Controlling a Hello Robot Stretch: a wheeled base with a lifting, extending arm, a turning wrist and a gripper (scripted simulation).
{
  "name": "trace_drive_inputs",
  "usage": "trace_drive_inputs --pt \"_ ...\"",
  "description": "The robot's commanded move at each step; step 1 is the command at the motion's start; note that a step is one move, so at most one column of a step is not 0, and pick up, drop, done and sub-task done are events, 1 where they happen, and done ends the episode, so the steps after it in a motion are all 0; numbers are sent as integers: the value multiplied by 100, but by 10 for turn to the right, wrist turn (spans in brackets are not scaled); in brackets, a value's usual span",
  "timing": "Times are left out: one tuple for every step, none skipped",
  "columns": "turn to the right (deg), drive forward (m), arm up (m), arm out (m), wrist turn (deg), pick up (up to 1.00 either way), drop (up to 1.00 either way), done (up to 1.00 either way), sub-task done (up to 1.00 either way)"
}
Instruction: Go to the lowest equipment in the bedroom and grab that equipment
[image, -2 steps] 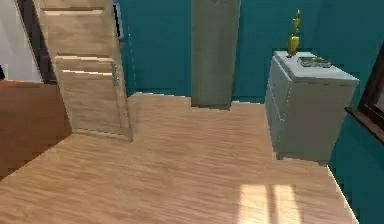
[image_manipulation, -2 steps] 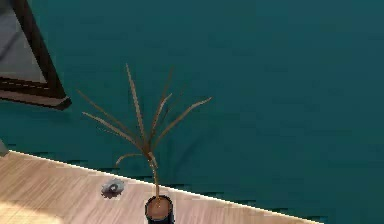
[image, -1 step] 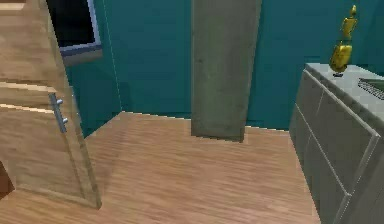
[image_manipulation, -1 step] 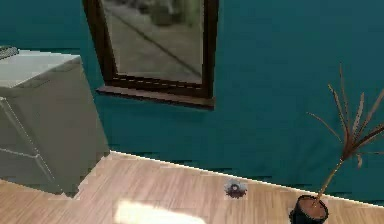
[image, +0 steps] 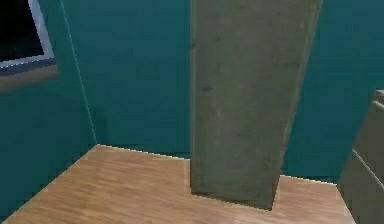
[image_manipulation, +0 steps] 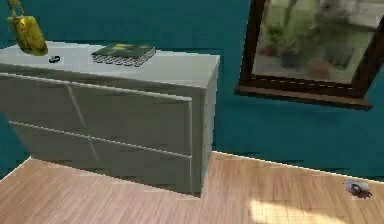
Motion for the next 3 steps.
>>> trace_drive_inputs --pt "0 35 0 0 0 0 0 0 0" --pt "-450 0 0 0 0 0 0 0 0" --pt "-120 0 0 0 0 0 0 0 0"
